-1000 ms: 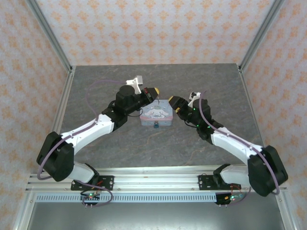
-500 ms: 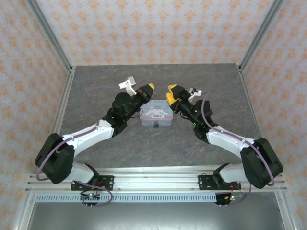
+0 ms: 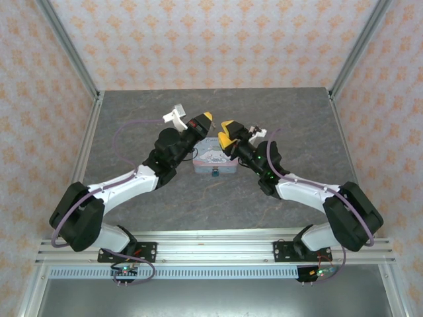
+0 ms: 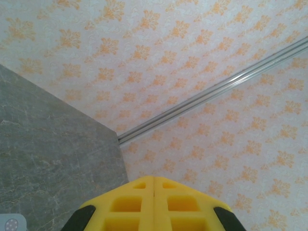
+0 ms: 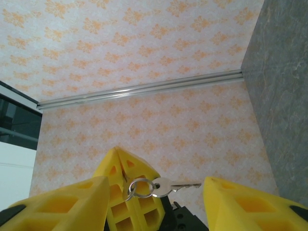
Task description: Unlock the padlock with the key
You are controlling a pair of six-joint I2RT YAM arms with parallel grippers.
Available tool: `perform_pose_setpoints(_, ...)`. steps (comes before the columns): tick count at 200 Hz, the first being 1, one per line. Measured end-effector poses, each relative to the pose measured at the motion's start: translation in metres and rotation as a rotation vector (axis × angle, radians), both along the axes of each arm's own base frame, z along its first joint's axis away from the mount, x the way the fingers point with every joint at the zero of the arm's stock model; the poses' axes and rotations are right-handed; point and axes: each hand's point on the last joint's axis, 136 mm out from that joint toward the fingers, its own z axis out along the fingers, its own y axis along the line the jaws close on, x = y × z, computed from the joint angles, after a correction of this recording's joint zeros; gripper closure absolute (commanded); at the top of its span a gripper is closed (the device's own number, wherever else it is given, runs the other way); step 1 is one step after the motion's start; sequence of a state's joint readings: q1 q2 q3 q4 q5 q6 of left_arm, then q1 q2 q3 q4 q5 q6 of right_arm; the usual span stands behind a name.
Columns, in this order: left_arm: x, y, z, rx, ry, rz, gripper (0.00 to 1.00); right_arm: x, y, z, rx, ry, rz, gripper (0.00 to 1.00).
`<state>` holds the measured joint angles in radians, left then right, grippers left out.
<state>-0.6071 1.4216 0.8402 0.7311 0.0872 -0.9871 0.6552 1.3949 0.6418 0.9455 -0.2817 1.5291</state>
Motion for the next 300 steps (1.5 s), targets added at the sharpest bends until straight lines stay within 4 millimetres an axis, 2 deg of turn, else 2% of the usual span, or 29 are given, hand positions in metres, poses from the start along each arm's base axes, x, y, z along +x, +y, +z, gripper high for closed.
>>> perform_pose_setpoints(47,0.003,-0.007,-0.015,0.008,0.030,-0.009,1.00,0.001,0.007,0.011,0.038,-0.016,0.009,0.48)
perform_pose_setpoints(114,0.000,-0.014,-0.015,0.005,0.025,-0.023,1.00,0.007,0.009,0.000,0.043,0.019,-0.008,0.57)
perform_pose_setpoints(149,0.002,-0.015,-0.019,0.008,0.030,-0.017,1.00,0.008,0.009,0.000,0.056,0.023,-0.009,0.67)
perform_pose_setpoints(209,0.000,-0.018,-0.016,-0.005,0.021,-0.016,1.00,0.009,0.007,0.003,0.071,0.018,-0.021,1.00)
perform_pose_setpoints(249,0.001,-0.017,-0.016,-0.022,0.031,-0.012,1.00,0.010,0.006,0.003,0.074,0.019,-0.025,1.00)
perform_pose_setpoints(266,0.001,-0.017,-0.019,-0.024,0.045,-0.009,0.79,0.009,0.006,0.001,0.071,0.021,-0.025,1.00)
perform_pose_setpoints(283,0.002,-0.016,-0.030,-0.014,0.097,-0.002,0.55,0.009,0.005,-0.005,0.048,0.022,-0.028,1.00)
perform_pose_setpoints(300,0.001,-0.012,-0.045,0.020,0.168,0.008,0.44,0.008,0.001,-0.019,-0.001,0.030,-0.033,1.00)
